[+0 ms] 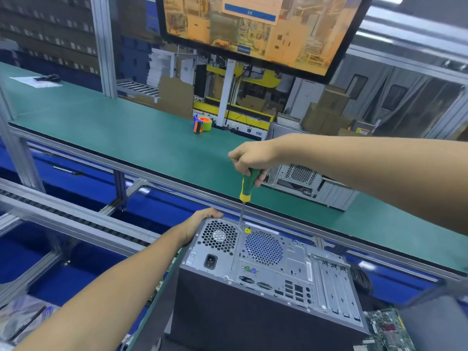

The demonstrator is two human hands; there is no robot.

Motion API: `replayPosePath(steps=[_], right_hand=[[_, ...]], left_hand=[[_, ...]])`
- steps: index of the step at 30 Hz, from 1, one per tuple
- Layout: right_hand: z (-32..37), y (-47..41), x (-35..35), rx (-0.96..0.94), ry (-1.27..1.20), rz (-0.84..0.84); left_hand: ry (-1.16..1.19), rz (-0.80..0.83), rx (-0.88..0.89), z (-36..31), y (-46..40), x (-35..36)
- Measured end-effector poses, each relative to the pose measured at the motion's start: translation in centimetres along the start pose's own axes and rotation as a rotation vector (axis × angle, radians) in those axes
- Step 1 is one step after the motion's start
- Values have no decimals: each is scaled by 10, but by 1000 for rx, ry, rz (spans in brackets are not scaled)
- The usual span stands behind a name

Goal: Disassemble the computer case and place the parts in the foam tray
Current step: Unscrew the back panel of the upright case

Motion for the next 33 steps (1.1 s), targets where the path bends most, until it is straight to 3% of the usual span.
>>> replayPosePath(steps=[3,7,9,15,18,24,28,33], right_hand=[[-9,-1,0,118,-86,-66],[-12,3,-8,276,456,-65],[-15,3,-8,301,435,31],[-13,0,-9,15,359,126],[-12,-2,-12,-26,259,178],[-10,1,0,-200,207,134],[-16,5,-1,-131,182,101],[-13,2,-13,11,408,86]], left_hand=[[3,14,9,0,-1,0],[16,22,6,1,0,2],[32,17,6,1,0,4],[88,1,31,1,-3,5],[88,-8,30,2,-4,3],[83,4,40,2,-7,2],[77,-11,29,5,-8,-1],[40,13,34,2,-5,0]])
Point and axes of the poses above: each hand's wrist, its own y-axis away from the middle knuckle, its own x-axis out of the palm, z = x × y, the point moved 5 cm from there along -y, towards the middle knuckle, and after that the axes turned 6 degrees about -y, right-handed, at the moved point
